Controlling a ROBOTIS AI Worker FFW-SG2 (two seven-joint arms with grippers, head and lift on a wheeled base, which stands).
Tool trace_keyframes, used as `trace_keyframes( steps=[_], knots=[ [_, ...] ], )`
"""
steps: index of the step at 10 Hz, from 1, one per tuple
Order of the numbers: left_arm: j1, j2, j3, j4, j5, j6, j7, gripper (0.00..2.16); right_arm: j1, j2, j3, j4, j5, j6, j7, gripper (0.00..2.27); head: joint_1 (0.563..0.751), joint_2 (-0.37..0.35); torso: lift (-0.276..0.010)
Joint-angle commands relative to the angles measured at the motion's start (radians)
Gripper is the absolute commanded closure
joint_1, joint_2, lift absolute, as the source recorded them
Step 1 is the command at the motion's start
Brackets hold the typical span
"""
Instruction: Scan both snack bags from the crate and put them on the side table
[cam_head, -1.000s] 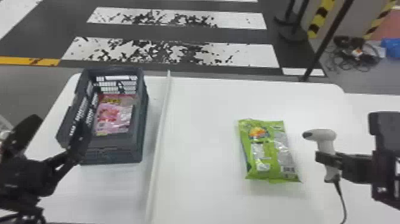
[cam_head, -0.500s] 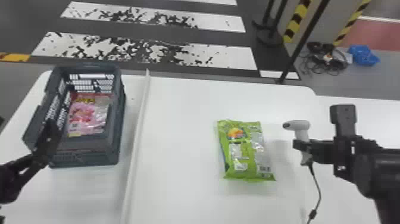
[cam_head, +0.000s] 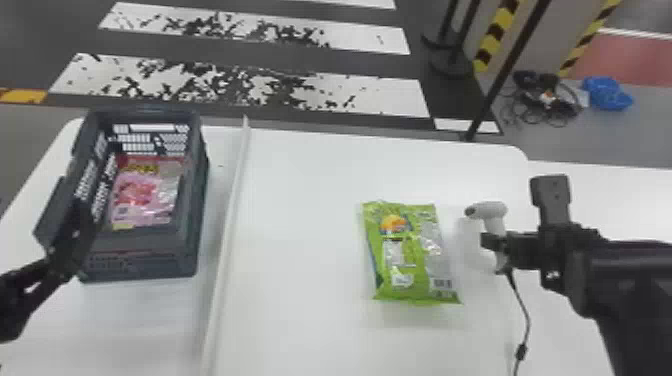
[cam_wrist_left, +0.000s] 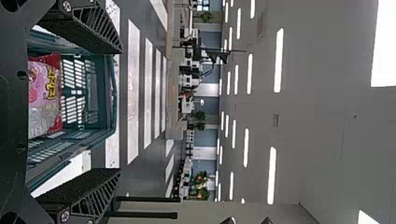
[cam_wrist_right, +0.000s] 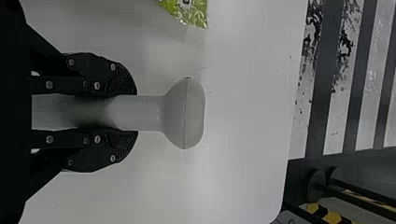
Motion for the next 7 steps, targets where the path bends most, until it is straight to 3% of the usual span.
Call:
trace_keyframes(
  steps=[1,4,5,7],
  knots=[
    [0.000,0.000,0.000,0.000,0.000,0.000,0.000,0.10,-0.010,-0.004,0.012,0.024,0.010,0.000,-0.001,2.24,0.695,-0.128,-0.087],
    [0.000,0.003,0.000,-0.002,0.002,0.000,0.000,0.10,-0.011,-0.004,0.024,0.040,0.016,-0.010,-0.010,2.22,0.695,-0.131,-0.087],
    [0.000,0.002,0.000,-0.002,0.002,0.000,0.000,0.10,-0.005,-0.002,0.024,0.040,0.011,-0.025,-0.010,1.86,0.695,-0.131,-0.087],
    [0.002,0.002,0.002,-0.002,0.003,0.000,0.000,0.10,0.010,-0.001,0.021,0.029,0.005,-0.037,-0.033,0.09,0.695,-0.128,-0.087]
  ],
)
